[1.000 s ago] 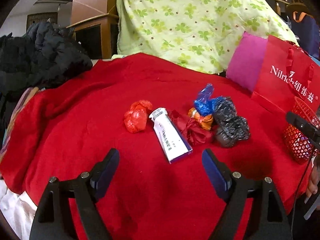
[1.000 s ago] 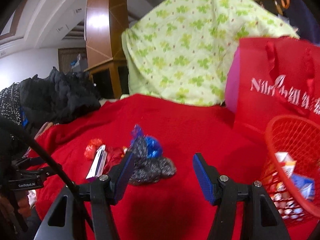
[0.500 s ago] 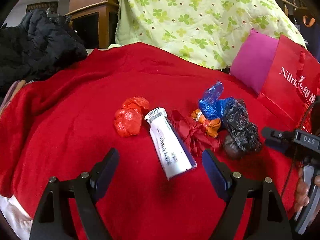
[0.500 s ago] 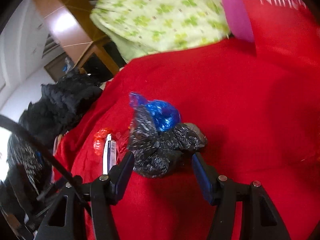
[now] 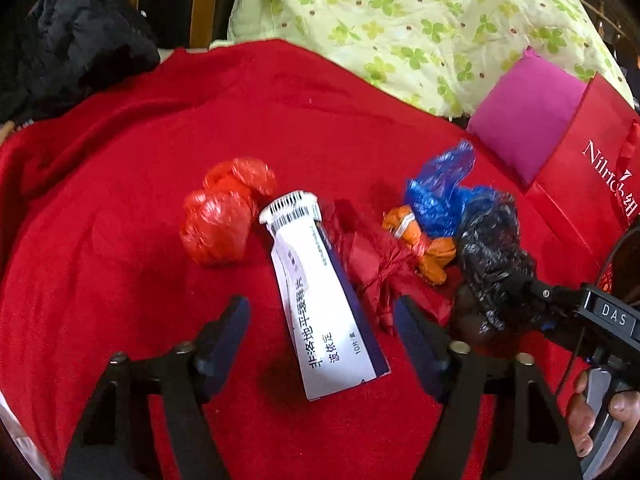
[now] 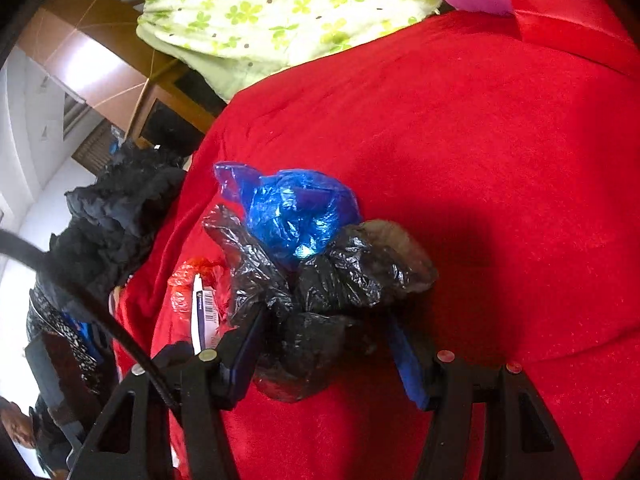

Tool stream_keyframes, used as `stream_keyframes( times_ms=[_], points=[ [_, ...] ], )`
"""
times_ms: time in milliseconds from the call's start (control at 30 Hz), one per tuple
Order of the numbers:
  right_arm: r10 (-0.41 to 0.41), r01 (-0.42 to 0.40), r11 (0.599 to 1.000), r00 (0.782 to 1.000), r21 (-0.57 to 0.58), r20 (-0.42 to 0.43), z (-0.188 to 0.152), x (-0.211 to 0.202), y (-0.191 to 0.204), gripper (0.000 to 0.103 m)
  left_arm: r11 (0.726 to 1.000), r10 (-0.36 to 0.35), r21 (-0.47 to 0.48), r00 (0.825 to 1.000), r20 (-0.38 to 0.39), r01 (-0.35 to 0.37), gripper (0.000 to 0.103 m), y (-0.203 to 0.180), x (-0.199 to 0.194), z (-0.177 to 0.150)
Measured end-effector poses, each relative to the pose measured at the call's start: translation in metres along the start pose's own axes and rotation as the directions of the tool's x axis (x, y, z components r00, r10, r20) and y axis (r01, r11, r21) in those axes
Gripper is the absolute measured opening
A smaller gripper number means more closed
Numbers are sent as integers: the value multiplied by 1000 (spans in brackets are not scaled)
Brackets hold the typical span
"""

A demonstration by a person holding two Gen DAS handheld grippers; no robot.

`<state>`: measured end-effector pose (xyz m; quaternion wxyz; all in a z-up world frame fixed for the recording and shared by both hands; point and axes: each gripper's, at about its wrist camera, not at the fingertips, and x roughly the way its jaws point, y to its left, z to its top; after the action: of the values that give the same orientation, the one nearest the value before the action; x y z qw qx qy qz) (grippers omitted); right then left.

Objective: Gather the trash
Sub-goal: 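Grasp the black plastic bag bundle with the right tool while the left tool grasps the white medicine box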

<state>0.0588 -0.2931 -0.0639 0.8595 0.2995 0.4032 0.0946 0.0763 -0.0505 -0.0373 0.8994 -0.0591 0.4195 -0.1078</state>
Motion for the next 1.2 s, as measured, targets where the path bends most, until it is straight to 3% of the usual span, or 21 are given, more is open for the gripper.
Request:
stream_keyframes(
  times_ms=[33, 167, 767, 1033, 1067, 1133, 1200],
  points=[
    [0, 0, 1000, 1000, -9, 5, -1, -1, 1, 49, 1000, -6, -5, 1000, -13, 6, 61, 3, 2, -1],
    [-23, 25, 997, 999, -70, 32, -4, -6, 11, 41, 999, -38, -23, 999, -39, 37, 48, 7, 6, -6],
    [-14, 64, 965, 980, -254, 197, -15, -79, 27, 39, 994, -105, 12, 994, 41, 105, 46, 8, -56, -32],
    [-9, 93, 942, 968, -322, 252, -27, -107, 33, 39, 993, -115, 45, 993, 40, 113, 46, -1, -77, -49],
    [-7, 97, 939, 965, -331, 262, -28, -109, 34, 39, 992, -116, 47, 992, 46, 114, 38, -3, -80, -49],
    [1, 104, 930, 959, -352, 284, -31, -118, 37, 39, 990, -135, 55, 990, 49, 132, 10, -8, -86, -47],
    [10, 109, 924, 951, -367, 309, -35, -127, 39, 39, 989, -142, 62, 988, 67, 137, 10, -13, -94, -43]
  ],
)
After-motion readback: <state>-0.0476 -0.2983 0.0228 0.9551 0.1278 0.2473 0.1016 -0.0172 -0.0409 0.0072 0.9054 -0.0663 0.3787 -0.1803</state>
